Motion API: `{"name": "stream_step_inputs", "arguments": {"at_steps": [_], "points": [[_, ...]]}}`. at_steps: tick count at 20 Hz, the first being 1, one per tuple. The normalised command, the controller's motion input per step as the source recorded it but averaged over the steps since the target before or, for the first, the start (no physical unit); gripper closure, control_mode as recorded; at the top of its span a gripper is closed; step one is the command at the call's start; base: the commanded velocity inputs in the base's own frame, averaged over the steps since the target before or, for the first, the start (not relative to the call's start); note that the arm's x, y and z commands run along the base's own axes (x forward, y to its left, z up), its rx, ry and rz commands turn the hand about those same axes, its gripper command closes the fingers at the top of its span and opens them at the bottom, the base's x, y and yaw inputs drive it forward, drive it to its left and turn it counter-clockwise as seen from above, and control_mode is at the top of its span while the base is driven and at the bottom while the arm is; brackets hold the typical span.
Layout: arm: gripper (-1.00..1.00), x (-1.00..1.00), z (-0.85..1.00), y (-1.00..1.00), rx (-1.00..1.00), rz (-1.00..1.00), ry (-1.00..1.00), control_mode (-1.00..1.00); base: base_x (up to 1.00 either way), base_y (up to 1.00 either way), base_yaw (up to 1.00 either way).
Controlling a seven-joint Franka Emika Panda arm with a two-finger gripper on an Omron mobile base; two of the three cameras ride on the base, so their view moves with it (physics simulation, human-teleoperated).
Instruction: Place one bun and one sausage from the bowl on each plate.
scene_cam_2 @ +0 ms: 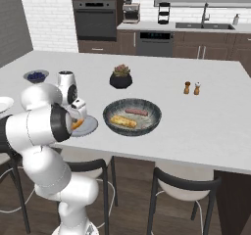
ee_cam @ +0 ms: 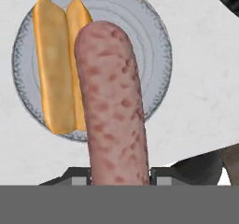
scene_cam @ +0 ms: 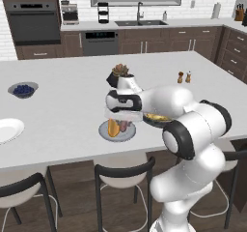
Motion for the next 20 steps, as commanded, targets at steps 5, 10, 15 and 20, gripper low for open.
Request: {"name": "stream_step_inputs", "arguments": {"at_steps": [5,10,15,20], "points": [[1.00,0.41,-0.21,-0.16,0.00,0.00,-0.04,-1.00,0.00,0.00,0.00],[1.00,0.41,-0.23,-0.11,0.00,0.00,-0.04,-1.00,0.00,0.00,0.00],[1.00,0.29,-0.35,-0.04,0.00,0.00,-0.02,-1.00,0.00,0.00,0.00],[1.00,0.29,-0.27,0.00,0.00,0.00,-0.03,-1.00,0.00,0.00,0.00]]}}
